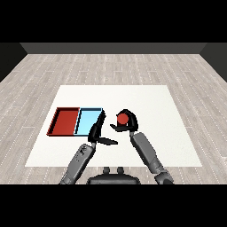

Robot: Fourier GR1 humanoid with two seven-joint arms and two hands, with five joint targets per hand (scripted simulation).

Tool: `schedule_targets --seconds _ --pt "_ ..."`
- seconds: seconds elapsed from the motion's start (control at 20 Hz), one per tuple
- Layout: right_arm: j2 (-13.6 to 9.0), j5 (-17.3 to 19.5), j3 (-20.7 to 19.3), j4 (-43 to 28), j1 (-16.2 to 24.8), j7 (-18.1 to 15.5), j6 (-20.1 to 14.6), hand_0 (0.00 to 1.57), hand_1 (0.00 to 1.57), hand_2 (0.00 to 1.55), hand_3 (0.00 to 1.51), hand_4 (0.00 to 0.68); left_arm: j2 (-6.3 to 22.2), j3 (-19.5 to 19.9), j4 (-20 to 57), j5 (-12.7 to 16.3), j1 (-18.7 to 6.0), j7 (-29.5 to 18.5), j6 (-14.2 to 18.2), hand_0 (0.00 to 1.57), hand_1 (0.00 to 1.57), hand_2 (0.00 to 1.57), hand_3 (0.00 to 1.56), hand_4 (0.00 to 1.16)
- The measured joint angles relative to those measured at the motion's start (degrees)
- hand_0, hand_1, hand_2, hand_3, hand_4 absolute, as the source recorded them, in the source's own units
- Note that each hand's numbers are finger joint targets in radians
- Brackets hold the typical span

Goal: Pick the red can and put it in the red box

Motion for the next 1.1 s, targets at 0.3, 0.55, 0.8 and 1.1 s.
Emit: schedule_targets --seconds 0.3,0.55,0.8,1.1 --pt "0.1 -0.8 4.6 -3.1 0.8 0.5 -2.7 1.41 1.41 1.43 1.41 0.613 0.1 -2.1 3.8 1.0 -3.5 -0.7 2.6 0.0 0.0 0.0 0.0 0.0" --pt "0.1 -2.2 6.9 -4.0 -0.2 0.8 -3.9 1.43 1.43 1.44 1.4 0.615 0.0 -1.4 5.7 0.7 -5.3 0.9 2.1 0.0 0.0 0.0 0.0 0.0" --pt "-0.3 -2.4 9.8 -6.1 0.5 0.7 -6.2 1.45 1.45 1.42 1.38 0.615 0.7 -2.2 8.9 2.1 -8.3 0.6 3.4 0.0 0.0 0.0 0.0 0.0" --pt "-0.1 -3.5 11.5 -7.4 -0.7 2.3 -6.7 1.45 1.45 1.43 1.39 0.594 0.3 -4.6 11.6 2.9 -10.9 0.4 5.7 0.0 0.0 0.0 0.0 0.0"
